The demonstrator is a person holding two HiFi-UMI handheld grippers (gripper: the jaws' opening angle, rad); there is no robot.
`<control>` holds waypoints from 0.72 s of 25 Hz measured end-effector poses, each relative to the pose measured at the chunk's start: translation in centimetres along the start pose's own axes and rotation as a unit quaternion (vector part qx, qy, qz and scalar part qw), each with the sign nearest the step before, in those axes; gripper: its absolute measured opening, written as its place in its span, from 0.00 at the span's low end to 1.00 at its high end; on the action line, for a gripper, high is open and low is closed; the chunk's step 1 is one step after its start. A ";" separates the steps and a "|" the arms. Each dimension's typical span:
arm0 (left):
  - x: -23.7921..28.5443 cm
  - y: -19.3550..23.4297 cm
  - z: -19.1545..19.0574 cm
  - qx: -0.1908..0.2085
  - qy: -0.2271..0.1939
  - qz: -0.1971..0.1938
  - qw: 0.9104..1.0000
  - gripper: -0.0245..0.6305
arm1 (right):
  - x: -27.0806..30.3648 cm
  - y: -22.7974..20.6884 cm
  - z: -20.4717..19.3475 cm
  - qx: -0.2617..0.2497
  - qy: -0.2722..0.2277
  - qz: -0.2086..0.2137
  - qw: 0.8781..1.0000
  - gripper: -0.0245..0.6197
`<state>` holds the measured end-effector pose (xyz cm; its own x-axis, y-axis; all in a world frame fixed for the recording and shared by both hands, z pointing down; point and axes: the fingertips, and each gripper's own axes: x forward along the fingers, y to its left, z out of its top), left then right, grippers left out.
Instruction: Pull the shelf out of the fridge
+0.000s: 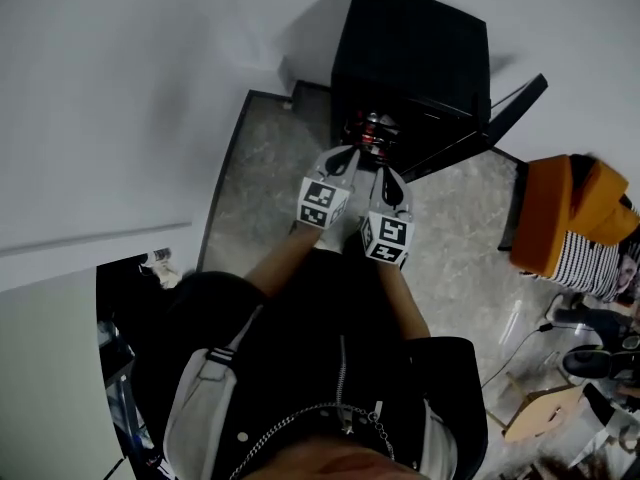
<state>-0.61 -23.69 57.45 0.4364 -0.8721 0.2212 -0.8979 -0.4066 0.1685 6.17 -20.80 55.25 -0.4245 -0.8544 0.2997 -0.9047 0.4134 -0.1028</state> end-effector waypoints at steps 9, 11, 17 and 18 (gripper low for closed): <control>5.1 1.1 0.3 -0.057 -0.002 0.066 0.996 0.05 | 2.3 -5.3 1.9 -0.011 0.001 0.052 0.999 0.04; 6.0 1.4 0.4 -0.077 -0.008 0.079 0.994 0.05 | 2.7 -6.2 2.1 -0.013 0.001 0.061 0.998 0.04; 7.8 4.2 0.1 -0.188 -0.053 0.107 0.975 0.10 | 3.9 -6.8 2.1 -0.021 0.008 0.081 0.996 0.04; 8.2 4.8 -0.1 -0.218 -0.065 0.110 0.968 0.12 | 4.1 -7.0 2.1 -0.023 0.010 0.080 0.997 0.04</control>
<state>-1.33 -32.71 60.20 0.2020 -0.9627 0.1798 -0.8464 -0.0792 0.5266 10.69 -27.87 55.19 -0.5616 -0.7705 0.3015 -0.8230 0.5578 -0.1077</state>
